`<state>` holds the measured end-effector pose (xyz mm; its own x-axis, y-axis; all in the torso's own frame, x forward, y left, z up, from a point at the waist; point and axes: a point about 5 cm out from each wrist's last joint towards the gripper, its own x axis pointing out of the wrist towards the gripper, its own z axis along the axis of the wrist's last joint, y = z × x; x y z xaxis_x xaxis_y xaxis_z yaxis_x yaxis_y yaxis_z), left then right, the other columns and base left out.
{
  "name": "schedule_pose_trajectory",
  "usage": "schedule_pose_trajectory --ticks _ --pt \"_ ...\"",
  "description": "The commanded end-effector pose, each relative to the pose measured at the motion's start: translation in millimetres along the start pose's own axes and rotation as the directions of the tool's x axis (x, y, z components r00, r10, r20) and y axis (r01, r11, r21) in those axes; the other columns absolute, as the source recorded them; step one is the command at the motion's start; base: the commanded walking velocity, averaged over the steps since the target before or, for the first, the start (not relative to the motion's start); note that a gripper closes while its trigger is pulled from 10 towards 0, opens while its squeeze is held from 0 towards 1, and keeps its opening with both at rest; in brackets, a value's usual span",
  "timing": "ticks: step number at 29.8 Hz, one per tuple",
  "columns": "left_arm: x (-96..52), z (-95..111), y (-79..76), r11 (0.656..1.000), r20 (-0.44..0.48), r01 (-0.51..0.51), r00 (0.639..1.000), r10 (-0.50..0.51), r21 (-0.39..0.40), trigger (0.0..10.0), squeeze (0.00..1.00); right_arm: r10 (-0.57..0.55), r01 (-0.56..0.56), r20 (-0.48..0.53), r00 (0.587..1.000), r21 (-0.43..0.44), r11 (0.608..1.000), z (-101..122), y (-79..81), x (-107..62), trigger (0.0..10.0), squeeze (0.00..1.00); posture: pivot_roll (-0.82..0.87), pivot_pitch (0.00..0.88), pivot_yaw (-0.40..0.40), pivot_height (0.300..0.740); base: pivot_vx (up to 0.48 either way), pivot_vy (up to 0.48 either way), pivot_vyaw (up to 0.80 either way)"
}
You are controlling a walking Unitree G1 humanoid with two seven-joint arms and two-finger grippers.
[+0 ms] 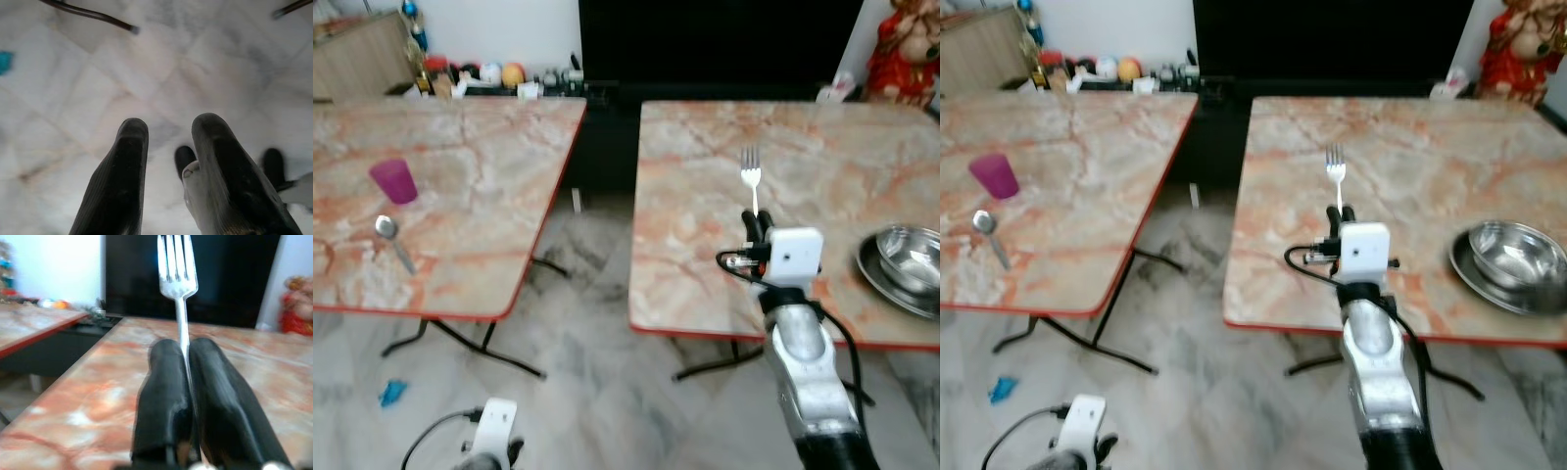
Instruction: Setting the table
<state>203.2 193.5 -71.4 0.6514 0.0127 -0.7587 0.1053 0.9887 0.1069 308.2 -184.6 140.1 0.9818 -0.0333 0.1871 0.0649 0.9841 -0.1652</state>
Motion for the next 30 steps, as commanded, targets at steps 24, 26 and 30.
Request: schedule_pose_trajectory --ticks 24,26,30 --pt "-2.2 -6.7 8.5 1.0 -0.022 -0.02 1.0 0.02 0.003 10.0 0.0 -0.003 0.002 0.013 1.0 0.043 0.999 8.6 7.9 8.6 10.0 0.0 -0.05 0.0 0.01 0.74 0.0 -0.329 0.11" --pt "-2.2 -6.8 8.8 1.0 -0.023 -0.02 1.0 0.02 0.003 10.0 0.0 -0.015 0.015 0.01 1.0 0.051 0.999 8.4 6.8 9.2 10.0 0.0 -0.05 0.0 0.011 0.74 0.0 -0.33 0.0" --pt "-2.4 -6.9 9.7 1.0 -0.023 -0.021 0.999 0.022 0.004 10.0 0.0 -0.022 0.022 0.007 1.0 0.046 0.999 8.7 5.7 10.2 10.0 0.0 -0.05 0.0 0.011 0.74 0.0 -0.33 -0.24"
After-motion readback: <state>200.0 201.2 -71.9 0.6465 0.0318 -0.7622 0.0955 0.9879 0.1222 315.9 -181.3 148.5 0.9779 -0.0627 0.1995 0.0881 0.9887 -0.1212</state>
